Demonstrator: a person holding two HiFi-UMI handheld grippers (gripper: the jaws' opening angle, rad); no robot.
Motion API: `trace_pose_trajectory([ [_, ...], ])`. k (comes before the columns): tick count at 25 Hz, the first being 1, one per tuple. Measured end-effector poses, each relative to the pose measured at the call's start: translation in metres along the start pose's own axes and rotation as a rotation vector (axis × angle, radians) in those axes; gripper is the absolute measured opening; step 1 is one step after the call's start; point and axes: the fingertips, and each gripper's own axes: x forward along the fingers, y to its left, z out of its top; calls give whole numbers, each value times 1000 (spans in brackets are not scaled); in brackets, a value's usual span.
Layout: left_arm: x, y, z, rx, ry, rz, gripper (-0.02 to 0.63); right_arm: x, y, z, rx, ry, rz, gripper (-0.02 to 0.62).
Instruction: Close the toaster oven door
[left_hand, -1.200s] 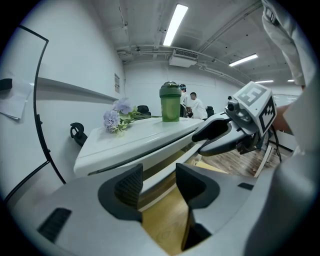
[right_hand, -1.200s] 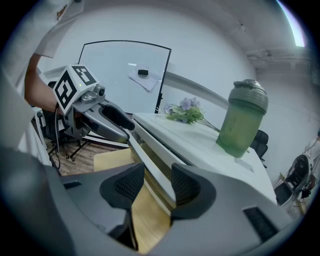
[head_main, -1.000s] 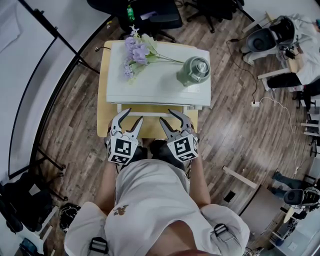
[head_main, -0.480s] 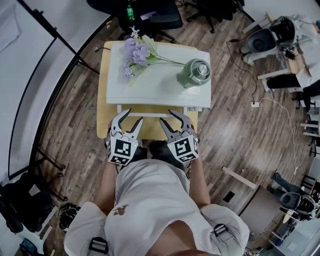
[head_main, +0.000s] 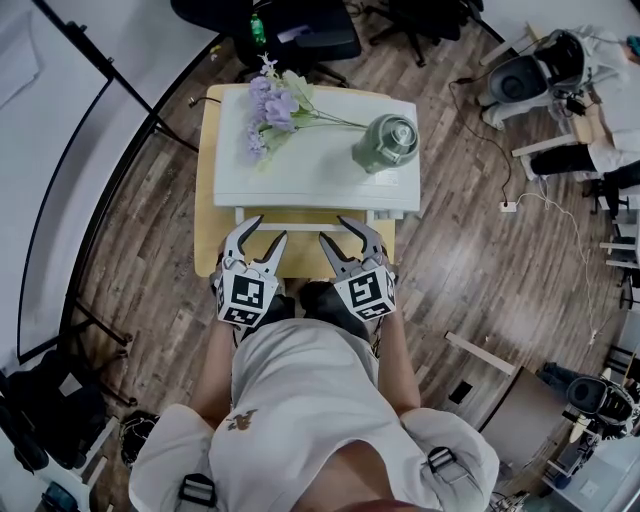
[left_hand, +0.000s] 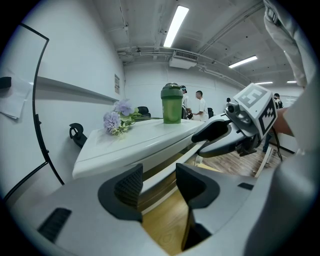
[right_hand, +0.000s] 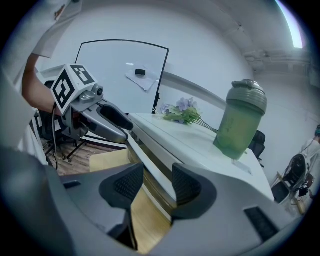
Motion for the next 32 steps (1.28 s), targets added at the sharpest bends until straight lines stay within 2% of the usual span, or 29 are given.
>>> trace_pose_trajectory([
  [5,-2,-1,4,0,-33,3,201,-8,-5,3,24,-10,-114,183],
  [9,-12,-6,18,6,-99,-1,201,-28,-13,20,81,-98,-218,179],
  [13,-29,-11,32,5,-162,-2,201,-51,-11,33,114,-138,-272,178],
  [20,-53,-21,43,-11,-215,11,201,-79,4,42,176,-181,-309,178],
  [32,-80,-49,69,-31,-253,109,201,-119,10,49,220,-269,-282,176],
])
